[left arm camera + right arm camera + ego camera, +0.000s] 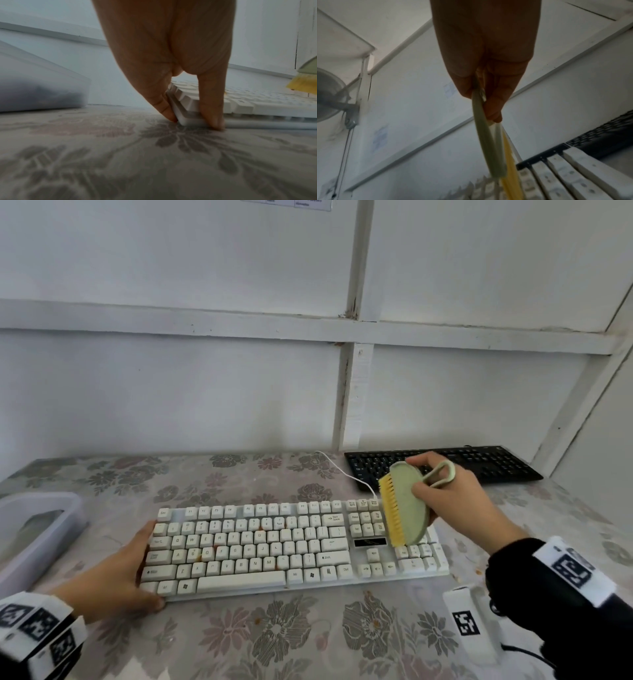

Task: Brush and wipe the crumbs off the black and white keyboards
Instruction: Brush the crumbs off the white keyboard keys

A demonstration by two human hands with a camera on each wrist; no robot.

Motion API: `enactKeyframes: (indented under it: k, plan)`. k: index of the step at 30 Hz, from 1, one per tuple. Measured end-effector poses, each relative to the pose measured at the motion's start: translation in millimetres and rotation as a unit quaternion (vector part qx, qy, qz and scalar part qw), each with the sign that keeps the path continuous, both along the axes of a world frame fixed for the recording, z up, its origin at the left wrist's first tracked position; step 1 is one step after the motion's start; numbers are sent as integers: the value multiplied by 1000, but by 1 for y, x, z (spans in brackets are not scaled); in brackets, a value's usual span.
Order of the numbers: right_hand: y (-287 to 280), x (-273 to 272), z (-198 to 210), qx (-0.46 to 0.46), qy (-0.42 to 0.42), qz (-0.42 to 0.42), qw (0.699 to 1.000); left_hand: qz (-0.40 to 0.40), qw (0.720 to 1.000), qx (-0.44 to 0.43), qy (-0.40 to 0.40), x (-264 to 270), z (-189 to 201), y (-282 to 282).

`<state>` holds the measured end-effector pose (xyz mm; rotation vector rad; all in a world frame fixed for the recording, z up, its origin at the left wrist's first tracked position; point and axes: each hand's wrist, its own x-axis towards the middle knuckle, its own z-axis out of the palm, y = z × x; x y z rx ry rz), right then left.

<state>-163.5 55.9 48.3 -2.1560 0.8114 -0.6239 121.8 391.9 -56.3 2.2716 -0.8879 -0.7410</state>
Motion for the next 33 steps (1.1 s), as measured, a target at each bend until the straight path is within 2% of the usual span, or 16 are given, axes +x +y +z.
enactKeyframes:
  k: [6,10,13,17,20,25,29,33]
  plan:
    - [12,-15,-12,45,118,72,989,-4,1000,-6,2,-3,2,-2]
    - [6,-17,2,26,54,33,998,-6,1000,-14,2,-3,3,-2]
    - [6,-12,-4,8,27,7,1000,-9,1000,-21,3,-4,3,-3]
    - [14,-21,-21,32,82,35,995,-1,1000,-19,9,-3,2,-2]
    - [15,-32,-14,60,123,61,989,2,1000,-16,6,-2,1,-2]
    - [6,-25,10,-10,21,19,1000,3,1000,-19,10,-2,1,-4]
    - [14,-2,6,-35,-53,2,998,9,1000,-24,10,-2,1,-3]
    - [17,10,-11,-20,-10,28,999,12,1000,-25,9,-3,1,-3]
